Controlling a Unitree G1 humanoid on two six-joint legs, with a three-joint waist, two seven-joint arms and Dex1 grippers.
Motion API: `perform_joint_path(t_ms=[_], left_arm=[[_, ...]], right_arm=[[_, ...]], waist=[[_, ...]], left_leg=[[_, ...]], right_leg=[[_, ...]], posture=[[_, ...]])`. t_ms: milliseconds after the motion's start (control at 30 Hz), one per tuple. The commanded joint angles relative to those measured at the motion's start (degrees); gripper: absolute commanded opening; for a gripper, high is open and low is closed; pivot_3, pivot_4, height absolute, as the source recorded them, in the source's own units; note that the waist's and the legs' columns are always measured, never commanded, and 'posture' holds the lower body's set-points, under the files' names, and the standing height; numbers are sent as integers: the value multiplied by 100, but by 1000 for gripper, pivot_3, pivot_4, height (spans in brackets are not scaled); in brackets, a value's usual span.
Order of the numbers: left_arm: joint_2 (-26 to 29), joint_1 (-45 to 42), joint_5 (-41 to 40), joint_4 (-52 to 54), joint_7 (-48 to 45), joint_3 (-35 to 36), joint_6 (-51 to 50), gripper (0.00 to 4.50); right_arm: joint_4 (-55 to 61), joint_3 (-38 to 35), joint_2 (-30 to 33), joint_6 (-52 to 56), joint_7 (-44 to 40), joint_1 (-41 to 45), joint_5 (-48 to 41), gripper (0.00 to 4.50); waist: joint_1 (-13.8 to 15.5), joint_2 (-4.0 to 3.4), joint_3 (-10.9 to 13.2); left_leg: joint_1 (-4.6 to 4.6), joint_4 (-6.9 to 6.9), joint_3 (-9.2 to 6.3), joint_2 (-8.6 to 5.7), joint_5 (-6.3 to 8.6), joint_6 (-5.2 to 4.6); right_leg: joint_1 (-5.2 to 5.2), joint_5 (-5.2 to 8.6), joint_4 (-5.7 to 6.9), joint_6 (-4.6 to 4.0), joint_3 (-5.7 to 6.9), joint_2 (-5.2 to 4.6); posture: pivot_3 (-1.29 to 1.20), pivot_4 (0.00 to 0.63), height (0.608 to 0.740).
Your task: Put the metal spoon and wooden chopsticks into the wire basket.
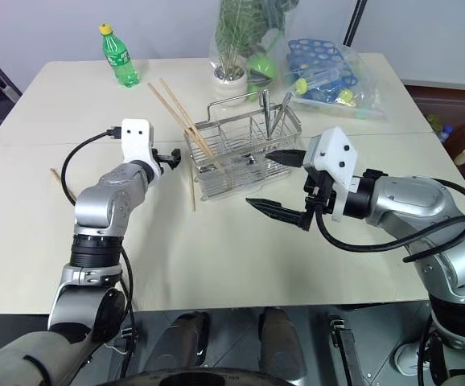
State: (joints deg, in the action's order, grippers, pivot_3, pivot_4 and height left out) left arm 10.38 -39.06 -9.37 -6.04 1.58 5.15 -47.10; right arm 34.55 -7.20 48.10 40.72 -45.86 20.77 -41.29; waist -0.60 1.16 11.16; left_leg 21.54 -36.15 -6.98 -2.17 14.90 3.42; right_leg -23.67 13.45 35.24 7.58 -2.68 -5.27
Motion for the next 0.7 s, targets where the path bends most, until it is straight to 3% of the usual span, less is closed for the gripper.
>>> perform_joint_path(t_ms=[33,700], left_arm=[[-23,-190,71,-117,-105,-35,299,4500],[-241,-645,161,-1345,-640,-208,644,4500]], right_arm=[[206,-182,107,-32,-51,104,-125,4455],[86,-427,590,137,-36,7,-24,4455]], waist=[[0,0,0],[7,1,0]], left_leg=[[0,0,0,0,0,0],[1,-2,0,-1,0,0]], right_leg=[[0,0,0,0,0,0],[1,-1,-1,2,0,-1]], posture=[[0,150,740],[0,150,740]])
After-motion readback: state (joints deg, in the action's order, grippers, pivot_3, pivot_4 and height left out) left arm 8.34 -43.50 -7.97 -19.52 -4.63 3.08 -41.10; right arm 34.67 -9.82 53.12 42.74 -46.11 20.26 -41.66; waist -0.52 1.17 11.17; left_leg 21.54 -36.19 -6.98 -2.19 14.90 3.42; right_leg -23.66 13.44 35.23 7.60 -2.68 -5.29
